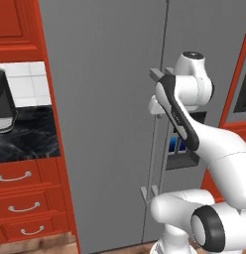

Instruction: Gather the bell pepper and tomato from the fridge and place them on a tray on the dining counter. Then gather the chicken drumsticks from the fridge and place them on the other tray.

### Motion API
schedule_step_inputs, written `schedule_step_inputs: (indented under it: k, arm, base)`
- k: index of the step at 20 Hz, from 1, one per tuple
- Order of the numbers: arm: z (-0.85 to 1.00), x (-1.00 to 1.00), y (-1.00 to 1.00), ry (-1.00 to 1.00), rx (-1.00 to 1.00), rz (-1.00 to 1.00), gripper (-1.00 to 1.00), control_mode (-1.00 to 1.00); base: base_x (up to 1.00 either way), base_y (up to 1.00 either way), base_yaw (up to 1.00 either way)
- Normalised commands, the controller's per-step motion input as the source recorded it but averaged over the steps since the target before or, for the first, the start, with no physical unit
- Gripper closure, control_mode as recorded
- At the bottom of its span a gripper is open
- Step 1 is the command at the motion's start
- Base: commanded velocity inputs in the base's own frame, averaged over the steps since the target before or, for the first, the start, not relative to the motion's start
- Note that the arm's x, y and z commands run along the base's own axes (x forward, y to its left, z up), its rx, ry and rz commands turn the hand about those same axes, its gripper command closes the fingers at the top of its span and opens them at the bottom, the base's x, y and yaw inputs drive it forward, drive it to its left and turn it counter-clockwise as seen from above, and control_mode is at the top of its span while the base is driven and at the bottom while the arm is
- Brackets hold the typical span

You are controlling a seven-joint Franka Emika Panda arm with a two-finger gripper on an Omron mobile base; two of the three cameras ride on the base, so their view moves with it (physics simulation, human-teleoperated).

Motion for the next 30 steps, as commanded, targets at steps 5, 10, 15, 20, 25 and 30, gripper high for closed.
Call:
schedule_step_inputs:
  k: [5, 10, 15, 20, 25, 30]
  arm:
    - [0.00, 0.00, 0.00, 0.00, 0.00, 0.00, -1.00, 1.00]
    - [0.00, 0.00, 0.00, 0.00, 0.00, 0.00, -1.00, 1.00]
    - [0.00, 0.00, 0.00, 0.00, 0.00, 0.00, -1.00, 1.00]
    - [0.00, 0.00, 0.00, 0.00, 0.00, 0.00, -1.00, 1.00]
    - [-0.01, 0.00, 0.00, -0.01, 0.00, 0.00, -1.00, -1.00]
    - [0.00, 0.09, 0.00, -0.32, 0.00, -0.01, -1.00, -1.00]
  base:
    - [-0.20, -0.24, 0.00]
    - [-0.27, -0.30, 0.00]
    - [-0.37, -0.35, -0.02]
    - [-0.39, -0.25, -0.01]
    - [-0.03, -0.01, 0.00]
    - [0.00, 0.00, 0.00]
